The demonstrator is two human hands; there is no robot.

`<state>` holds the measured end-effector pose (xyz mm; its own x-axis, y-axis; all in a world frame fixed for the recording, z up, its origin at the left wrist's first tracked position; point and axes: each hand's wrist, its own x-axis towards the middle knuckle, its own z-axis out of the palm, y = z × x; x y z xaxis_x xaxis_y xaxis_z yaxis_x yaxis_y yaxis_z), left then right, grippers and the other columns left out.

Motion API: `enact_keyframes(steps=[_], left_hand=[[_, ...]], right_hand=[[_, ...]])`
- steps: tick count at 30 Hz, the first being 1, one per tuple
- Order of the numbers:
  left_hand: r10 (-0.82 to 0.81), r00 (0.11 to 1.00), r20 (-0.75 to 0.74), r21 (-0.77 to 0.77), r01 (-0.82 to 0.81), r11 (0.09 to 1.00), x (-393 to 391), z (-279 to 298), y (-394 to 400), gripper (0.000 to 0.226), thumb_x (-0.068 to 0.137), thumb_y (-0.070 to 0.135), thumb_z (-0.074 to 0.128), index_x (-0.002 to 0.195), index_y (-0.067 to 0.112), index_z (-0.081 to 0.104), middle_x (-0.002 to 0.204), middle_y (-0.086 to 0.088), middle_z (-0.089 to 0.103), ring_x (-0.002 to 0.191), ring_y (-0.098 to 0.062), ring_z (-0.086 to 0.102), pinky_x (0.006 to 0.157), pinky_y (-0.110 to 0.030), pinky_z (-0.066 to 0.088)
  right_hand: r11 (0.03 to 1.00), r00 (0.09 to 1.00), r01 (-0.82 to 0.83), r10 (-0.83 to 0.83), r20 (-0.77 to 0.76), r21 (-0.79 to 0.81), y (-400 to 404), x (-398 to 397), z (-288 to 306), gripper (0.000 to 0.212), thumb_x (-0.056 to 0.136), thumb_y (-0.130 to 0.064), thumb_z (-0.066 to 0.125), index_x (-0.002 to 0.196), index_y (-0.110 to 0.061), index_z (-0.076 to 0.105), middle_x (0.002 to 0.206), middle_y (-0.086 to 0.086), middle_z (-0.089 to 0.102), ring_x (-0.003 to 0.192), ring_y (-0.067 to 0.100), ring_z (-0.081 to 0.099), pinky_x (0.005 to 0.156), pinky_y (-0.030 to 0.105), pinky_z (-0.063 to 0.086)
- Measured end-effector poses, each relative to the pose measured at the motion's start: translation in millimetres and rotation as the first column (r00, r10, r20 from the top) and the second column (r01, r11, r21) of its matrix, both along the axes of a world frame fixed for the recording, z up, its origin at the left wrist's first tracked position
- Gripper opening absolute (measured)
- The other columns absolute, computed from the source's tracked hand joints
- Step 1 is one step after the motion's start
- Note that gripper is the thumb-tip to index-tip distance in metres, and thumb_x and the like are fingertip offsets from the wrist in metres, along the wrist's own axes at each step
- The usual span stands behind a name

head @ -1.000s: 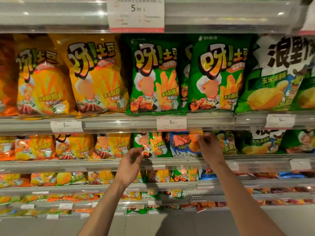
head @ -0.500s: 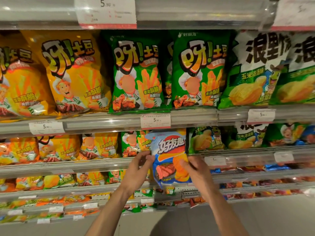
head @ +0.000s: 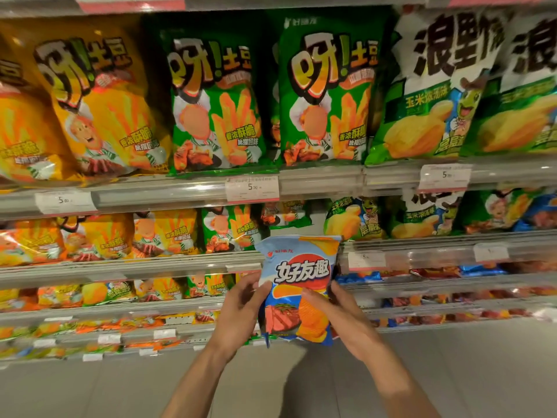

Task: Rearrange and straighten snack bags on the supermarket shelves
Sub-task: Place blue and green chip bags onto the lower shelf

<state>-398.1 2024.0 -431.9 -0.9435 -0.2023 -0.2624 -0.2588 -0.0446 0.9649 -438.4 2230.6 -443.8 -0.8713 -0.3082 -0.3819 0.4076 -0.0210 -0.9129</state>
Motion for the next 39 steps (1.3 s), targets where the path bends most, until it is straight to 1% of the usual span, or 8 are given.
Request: enact_keyframes(steps=[5,8,11,14,23,29,35,39], left_hand=[[-0.030,0.998,-0.050,-0.077,0.027,0.997,5,11,-8,0.024,0.094,0.038,0.068,0.117,0.031,0.067,0.110,0.011,0.076,0.106,-0.009,0.071,0.092,-0.037,0.059],[0.008,0.988,-0.153,-0.090,-0.022,0.996,4,21,-9,0.015,0.099,0.028,0.065,0.113,0.030,0.070,0.104,0.016,0.076,0.103,-0.003,0.069,0.097,-0.040,0.056],[0.026,0.980,-0.196,-0.107,-0.048,0.993,6,31,-7,0.012,0.099,0.030,0.065,0.109,0.033,0.071,0.103,0.011,0.076,0.102,-0.006,0.069,0.099,-0.042,0.055],[0.038,0.974,-0.225,-0.113,-0.065,0.992,6,42,1,0.013,0.100,0.031,0.064,0.111,0.033,0.070,0.104,0.009,0.076,0.105,-0.009,0.070,0.101,-0.043,0.054],[0.095,0.946,-0.309,-0.104,-0.133,0.986,-11,69,65,0.015,0.098,0.031,0.065,0.111,0.028,0.071,0.105,0.008,0.077,0.101,-0.009,0.071,0.097,-0.041,0.055],[0.163,0.931,-0.327,-0.082,-0.200,0.976,-35,64,160,0.010,0.097,0.025,0.069,0.106,0.028,0.073,0.099,0.008,0.077,0.093,-0.010,0.074,0.089,-0.037,0.057],[0.210,0.936,-0.282,-0.030,-0.227,0.973,-51,58,264,0.011,0.098,0.019,0.067,0.101,0.026,0.074,0.102,0.006,0.077,0.091,-0.016,0.075,0.073,-0.024,0.059],[0.221,0.937,-0.270,-0.016,-0.234,0.972,-57,56,304,0.012,0.098,0.016,0.066,0.104,0.023,0.075,0.099,0.004,0.078,0.092,-0.018,0.075,0.077,-0.027,0.061]], right_hand=[[0.990,0.984,0.131,-0.123,-0.125,0.056,-2,19,18,0.059,0.073,-0.048,0.088,0.126,-0.030,0.068,0.118,-0.012,0.075,0.116,0.010,0.068,0.108,0.043,0.049],[0.953,0.949,0.277,-0.252,-0.188,0.123,10,23,27,0.035,0.078,-0.044,0.085,0.109,-0.032,0.072,0.099,-0.015,0.078,0.103,0.014,0.072,0.090,0.034,0.058],[0.920,0.911,0.376,-0.346,-0.223,0.107,31,29,32,0.047,0.067,-0.051,0.083,0.107,-0.029,0.071,0.095,-0.008,0.079,0.092,0.018,0.075,0.072,0.026,0.062],[0.899,0.881,0.429,-0.395,-0.260,0.087,54,31,36,0.051,0.066,-0.054,0.084,0.109,-0.030,0.071,0.100,-0.007,0.079,0.094,0.017,0.075,0.082,0.038,0.061],[0.882,0.854,0.471,-0.446,-0.267,0.033,134,21,41,0.061,0.058,-0.065,0.084,0.113,-0.043,0.070,0.107,-0.012,0.078,0.098,0.011,0.075,0.088,0.038,0.057],[0.885,0.859,0.463,-0.435,-0.272,0.047,231,-10,41,0.084,0.047,-0.075,0.086,0.119,-0.035,0.069,0.111,-0.005,0.077,0.103,0.019,0.074,0.094,0.047,0.058],[0.896,0.870,0.438,-0.404,-0.282,0.070,342,-33,45,0.064,0.065,-0.059,0.087,0.121,-0.035,0.069,0.109,-0.010,0.077,0.104,0.015,0.073,0.090,0.039,0.057],[0.895,0.874,0.441,-0.408,-0.265,0.075,387,-44,47,0.055,0.069,-0.049,0.083,0.119,-0.031,0.070,0.107,-0.009,0.078,0.099,0.014,0.075,0.082,0.036,0.062]])
